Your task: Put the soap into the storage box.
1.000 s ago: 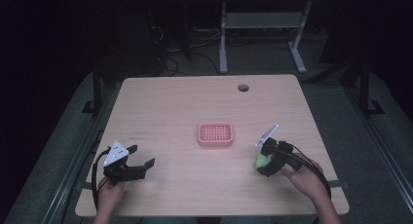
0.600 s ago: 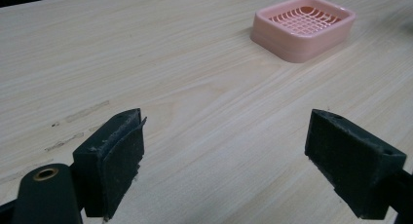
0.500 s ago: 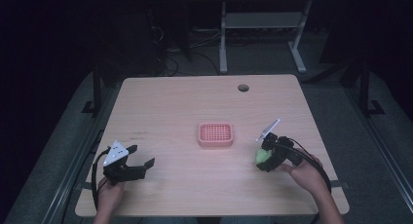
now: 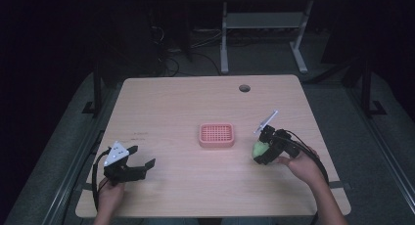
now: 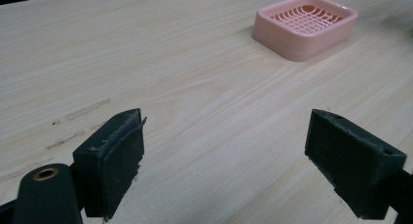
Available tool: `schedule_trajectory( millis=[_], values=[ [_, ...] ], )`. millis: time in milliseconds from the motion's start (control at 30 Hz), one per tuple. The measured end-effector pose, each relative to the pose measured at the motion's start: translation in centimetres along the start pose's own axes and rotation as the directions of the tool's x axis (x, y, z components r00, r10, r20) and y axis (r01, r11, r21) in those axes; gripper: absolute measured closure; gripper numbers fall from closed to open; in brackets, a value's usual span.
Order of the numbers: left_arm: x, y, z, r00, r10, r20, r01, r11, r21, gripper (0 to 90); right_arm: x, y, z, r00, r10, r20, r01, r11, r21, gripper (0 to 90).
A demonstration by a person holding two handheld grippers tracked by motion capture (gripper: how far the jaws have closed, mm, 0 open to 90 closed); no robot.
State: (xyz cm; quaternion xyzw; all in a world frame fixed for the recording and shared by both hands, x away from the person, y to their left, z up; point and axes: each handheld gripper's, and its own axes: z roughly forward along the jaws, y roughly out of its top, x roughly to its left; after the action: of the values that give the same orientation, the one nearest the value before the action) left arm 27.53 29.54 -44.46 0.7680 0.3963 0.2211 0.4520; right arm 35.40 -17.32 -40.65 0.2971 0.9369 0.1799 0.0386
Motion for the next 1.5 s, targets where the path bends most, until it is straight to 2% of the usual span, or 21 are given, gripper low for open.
schedule_trajectory(
  millis=[533, 1067, 1500],
  values=[
    [0.0, 0.0, 0.0, 1.0000, 0.000, 0.003, 0.000, 1.0000, 0.000, 14.1, -0.1, 2.5, -0.1, 0.9995, -0.032, -0.003, 0.032, 0.999, 0.007, 26.3],
    [0.0, 0.1, 0.0, 1.0000, -0.002, 0.006, 0.002, 1.0000, -0.004, 14.1, 0.1, 6.3, 0.2, 0.9970, -0.076, -0.016, 0.076, 0.997, 0.005, 26.3],
    [0.0, 0.1, 0.0, 1.0000, 0.000, 0.008, 0.000, 1.0000, -0.004, 14.0, 0.1, 8.9, 0.6, 0.9945, -0.103, -0.020, 0.104, 0.994, 0.034, 26.3]
  ],
)
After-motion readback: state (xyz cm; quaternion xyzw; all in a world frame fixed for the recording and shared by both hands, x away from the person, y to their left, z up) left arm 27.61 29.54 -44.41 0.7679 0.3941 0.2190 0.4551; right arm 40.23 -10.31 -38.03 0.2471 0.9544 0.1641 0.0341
